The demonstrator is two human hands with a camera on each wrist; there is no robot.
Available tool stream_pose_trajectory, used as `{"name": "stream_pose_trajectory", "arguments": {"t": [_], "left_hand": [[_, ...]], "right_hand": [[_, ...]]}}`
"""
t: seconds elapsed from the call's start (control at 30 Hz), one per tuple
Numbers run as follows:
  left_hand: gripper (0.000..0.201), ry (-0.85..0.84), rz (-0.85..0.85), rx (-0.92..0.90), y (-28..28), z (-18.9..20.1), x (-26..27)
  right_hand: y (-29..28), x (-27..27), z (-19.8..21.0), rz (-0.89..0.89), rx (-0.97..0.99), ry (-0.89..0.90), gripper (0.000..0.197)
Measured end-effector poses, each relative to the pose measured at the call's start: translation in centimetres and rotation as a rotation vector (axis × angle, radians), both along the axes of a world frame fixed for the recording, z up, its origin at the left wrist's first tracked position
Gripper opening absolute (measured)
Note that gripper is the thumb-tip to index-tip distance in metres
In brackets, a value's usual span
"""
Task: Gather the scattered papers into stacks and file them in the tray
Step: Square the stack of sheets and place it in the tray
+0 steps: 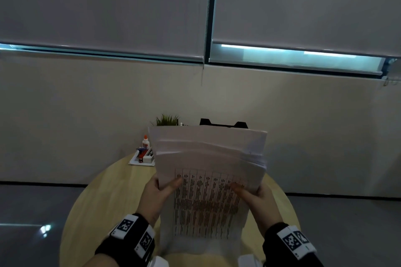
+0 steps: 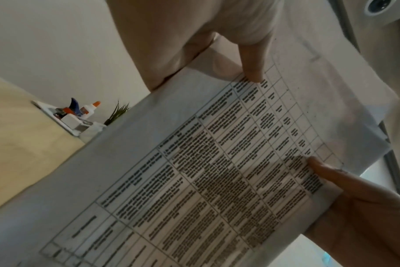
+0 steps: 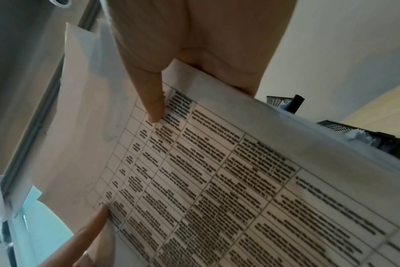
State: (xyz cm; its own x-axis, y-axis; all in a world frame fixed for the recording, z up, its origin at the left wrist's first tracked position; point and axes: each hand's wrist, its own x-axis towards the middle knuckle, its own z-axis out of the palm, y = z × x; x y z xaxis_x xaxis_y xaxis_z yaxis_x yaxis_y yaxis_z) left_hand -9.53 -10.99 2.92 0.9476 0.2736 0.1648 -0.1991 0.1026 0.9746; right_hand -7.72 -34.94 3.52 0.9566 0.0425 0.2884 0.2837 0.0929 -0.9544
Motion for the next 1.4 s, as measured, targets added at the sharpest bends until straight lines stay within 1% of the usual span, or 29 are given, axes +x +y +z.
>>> {"name": "stream_pose_trajectory", "arguments": {"t": [0.1, 0.2, 0.27, 0.3, 0.33, 0.4, 0.43, 0.47, 0.5, 0.53, 0.57, 0.6, 0.63, 0.67, 0.7, 0.77, 0.8, 0.83, 0.93, 1.0, 1.03, 1.07, 1.13, 1.17, 1.2, 1.3, 1.33, 1.37, 1.4], "left_hand": [[0.023, -0.007, 0.008, 0.02, -0.1, 0.0, -0.1], [0.017, -0.022, 0.001, 0.043, -0.2, 0.3, -0.1], [0.015, -0.035, -0.004, 0.036, -0.1, 0.4, -0.2], [0.019, -0.048, -0.009, 0.03, -0.1, 0.3, -0.3], [0.03, -0.069, -0.02, 0.02, -0.2, 0.3, -0.5], [0.07, -0.096, -0.041, 0.02, -0.2, 0.3, -1.0], [0.085, -0.101, -0.048, 0.023, -0.2, 0.3, -1.1], [0.092, -0.108, -0.052, 0.022, -0.2, 0.4, -1.3], [0.091, -0.116, -0.055, 0.011, -0.1, 0.4, -1.4], [0.083, -0.118, -0.051, -0.002, -0.1, 0.4, -1.4], [0.067, -0.116, -0.055, -0.019, -0.1, 0.4, -1.4], [0.045, -0.107, -0.056, -0.043, -0.1, 0.5, -1.4], [0.029, -0.098, -0.057, -0.059, -0.1, 0.6, -1.4], [0.027, -0.092, -0.065, -0.065, 0.0, 0.6, -1.4], [0.038, -0.096, -0.088, -0.068, 0.1, 0.5, -1.4], [0.079, -0.079, -0.1, -0.024, 0.3, 0.3, -1.3], [0.092, -0.067, -0.092, -0.008, 0.2, 0.3, -1.4], [0.096, -0.065, -0.089, 0.001, 0.3, 0.2, -1.3], [0.091, -0.093, -0.1, -0.022, 0.1, 0.3, -1.3], [0.094, -0.102, -0.106, -0.048, 0.1, 0.4, -1.3], [0.095, -0.104, -0.108, -0.051, 0.1, 0.4, -1.3], [0.097, -0.105, -0.107, -0.046, 0.2, 0.4, -1.4], [0.099, -0.101, -0.109, -0.029, 0.3, 0.5, -1.4], [0.099, -0.102, -0.109, -0.026, 0.4, 0.4, -1.3], [0.098, -0.103, -0.106, -0.03, 0.4, 0.4, -1.2], [0.093, -0.094, -0.096, -0.037, 0.5, 0.0, -1.4], [0.089, -0.081, -0.096, -0.02, 0.5, -0.4, -1.4], [0.081, -0.064, -0.093, -0.003, 0.5, -0.9, -1.6], [0.064, -0.052, -0.083, 0.006, 0.4, -1.4, -1.7]], "right_hand": [[0.3, -0.3, 0.4, -0.073, -0.009, -0.059, 0.027], [0.6, -0.6, 1.8, -0.111, 0.04, -0.163, 0.031], [0.7, -0.8, 2.9, -0.114, 0.05, -0.225, 0.046], [0.6, -0.9, 3.3, -0.113, 0.039, -0.254, 0.055], [0.6, -1.0, 3.9, -0.114, 0.034, -0.289, 0.056], [0.7, -1.3, 5.1, -0.139, 0.018, -0.375, 0.05], [0.7, -1.4, 5.7, -0.163, -0.009, -0.431, 0.056], [0.5, -1.5, 6.3, -0.184, -0.056, -0.484, 0.063], [0.4, -1.6, 7.0, -0.191, -0.1, -0.525, 0.065], [0.4, -1.6, 7.5, -0.181, -0.133, -0.554, 0.059], [0.3, -1.5, 7.9, -0.167, -0.161, -0.577, 0.048], [0.2, -1.4, 8.2, -0.168, -0.185, -0.594, 0.036], [0.1, -1.2, 8.4, -0.173, -0.195, -0.604, 0.027], [0.0, -1.1, 8.4, -0.177, -0.186, -0.604, 0.025], [-0.1, -1.1, 8.4, -0.169, -0.163, -0.583, 0.026], [-0.4, -0.9, 8.3, -0.125, -0.115, -0.511, 0.022], [-0.5, -0.9, 8.2, -0.113, -0.101, -0.479, 0.02], [-0.6, -0.9, 8.1, -0.112, -0.089, -0.456, 0.018], [-0.7, -1.1, 8.1, -0.133, -0.057, -0.439, 0.017], [-0.9, -1.4, 8.2, -0.07, -0.001, -0.419, 0.009], [-1.1, -1.5, 8.0, -0.023, 0.029, -0.392, 0.016], [-1.3, -1.6, 7.7, 0.026, 0.04, -0.347, 0.029], [-1.5, -1.4, 6.4, 0.093, 0.013, -0.225, 0.05], [-1.5, -1.3, 5.5, 0.107, -0.021, -0.163, 0.057], [-1.4, -1.2, 4.4, 0.107, -0.055, -0.097, 0.06], [-1.0, -1.2, 1.3, 0.119, -0.067, 0.088, 0.059], [-0.8, -1.2, 0.3, 0.124, -0.045, 0.143, 0.053], [-0.6, -1.4, -0.5, 0.12, -0.024, 0.18, 0.041], [-0.2, -1.5, -1.1, 0.103, -0.016, 0.199, 0.028]]}}
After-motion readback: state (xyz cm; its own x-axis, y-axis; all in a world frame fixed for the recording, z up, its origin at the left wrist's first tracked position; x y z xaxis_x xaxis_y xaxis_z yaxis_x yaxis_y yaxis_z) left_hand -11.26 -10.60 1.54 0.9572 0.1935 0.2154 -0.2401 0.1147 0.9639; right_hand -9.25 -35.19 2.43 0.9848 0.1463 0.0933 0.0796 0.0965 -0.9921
